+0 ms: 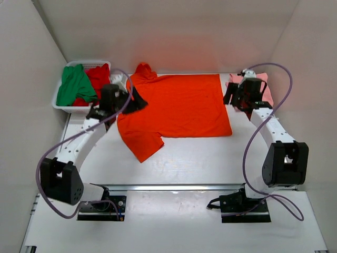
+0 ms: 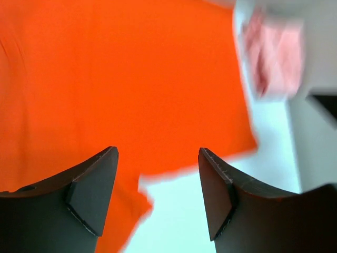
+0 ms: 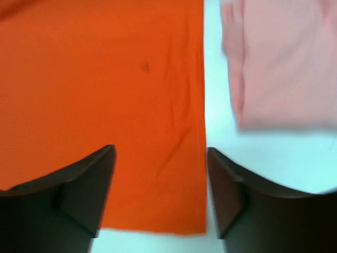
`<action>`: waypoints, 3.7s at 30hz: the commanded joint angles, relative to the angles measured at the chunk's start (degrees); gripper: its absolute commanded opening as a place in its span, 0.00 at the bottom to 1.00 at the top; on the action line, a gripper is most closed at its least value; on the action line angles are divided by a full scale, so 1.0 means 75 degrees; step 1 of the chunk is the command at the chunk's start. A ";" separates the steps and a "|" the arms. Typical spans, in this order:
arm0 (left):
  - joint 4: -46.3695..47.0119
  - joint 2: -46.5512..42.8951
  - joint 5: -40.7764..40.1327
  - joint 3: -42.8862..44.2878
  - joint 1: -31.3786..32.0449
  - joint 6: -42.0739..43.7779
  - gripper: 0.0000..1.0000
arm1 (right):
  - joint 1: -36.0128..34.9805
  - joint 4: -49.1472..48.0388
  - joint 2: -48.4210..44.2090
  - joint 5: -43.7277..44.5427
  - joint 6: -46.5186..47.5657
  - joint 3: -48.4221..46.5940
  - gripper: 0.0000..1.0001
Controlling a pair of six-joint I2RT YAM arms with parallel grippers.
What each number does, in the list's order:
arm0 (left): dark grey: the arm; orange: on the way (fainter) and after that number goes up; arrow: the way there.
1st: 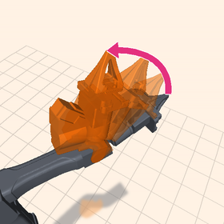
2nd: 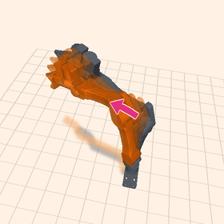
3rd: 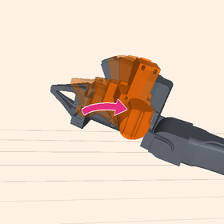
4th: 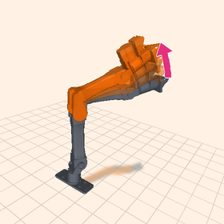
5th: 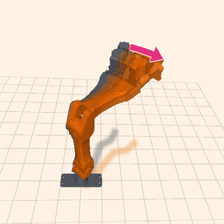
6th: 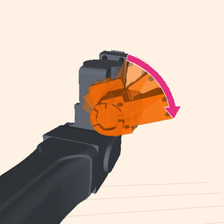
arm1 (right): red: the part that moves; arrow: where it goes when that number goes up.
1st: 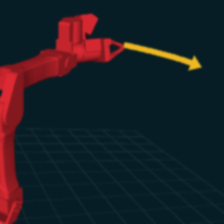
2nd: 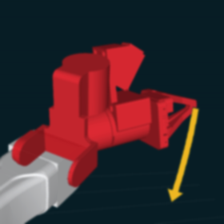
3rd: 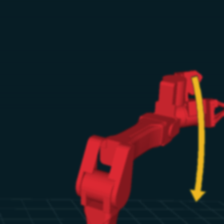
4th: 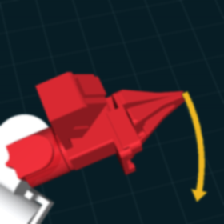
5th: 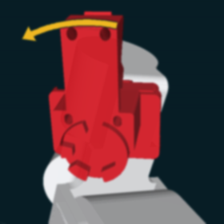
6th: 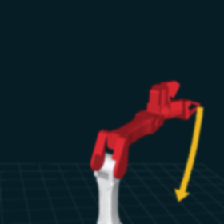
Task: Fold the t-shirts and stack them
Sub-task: Flatten out the tshirt
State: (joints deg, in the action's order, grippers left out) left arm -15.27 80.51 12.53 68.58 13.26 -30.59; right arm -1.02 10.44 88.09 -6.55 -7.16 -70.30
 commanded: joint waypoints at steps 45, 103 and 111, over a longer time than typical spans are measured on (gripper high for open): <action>-0.2920 -0.1418 -0.0148 -0.0990 -0.0103 0.0341 0.00 | 0.0288 0.1971 -0.0659 -0.0077 -0.0827 0.0902 0.00; -0.3449 -0.3660 0.0462 -0.0750 -0.0899 0.0937 0.00 | 0.0231 0.2675 -0.2629 -0.0734 0.0346 0.0941 0.00; -0.3074 -0.2099 -0.0136 0.4670 -0.0947 0.0282 0.00 | 0.0509 0.2347 -0.3179 -0.1457 -0.0709 -0.1803 0.00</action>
State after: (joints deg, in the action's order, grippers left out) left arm -41.71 65.80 13.69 93.73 6.83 -26.06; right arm 1.23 32.14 68.55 -14.59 -8.97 -77.28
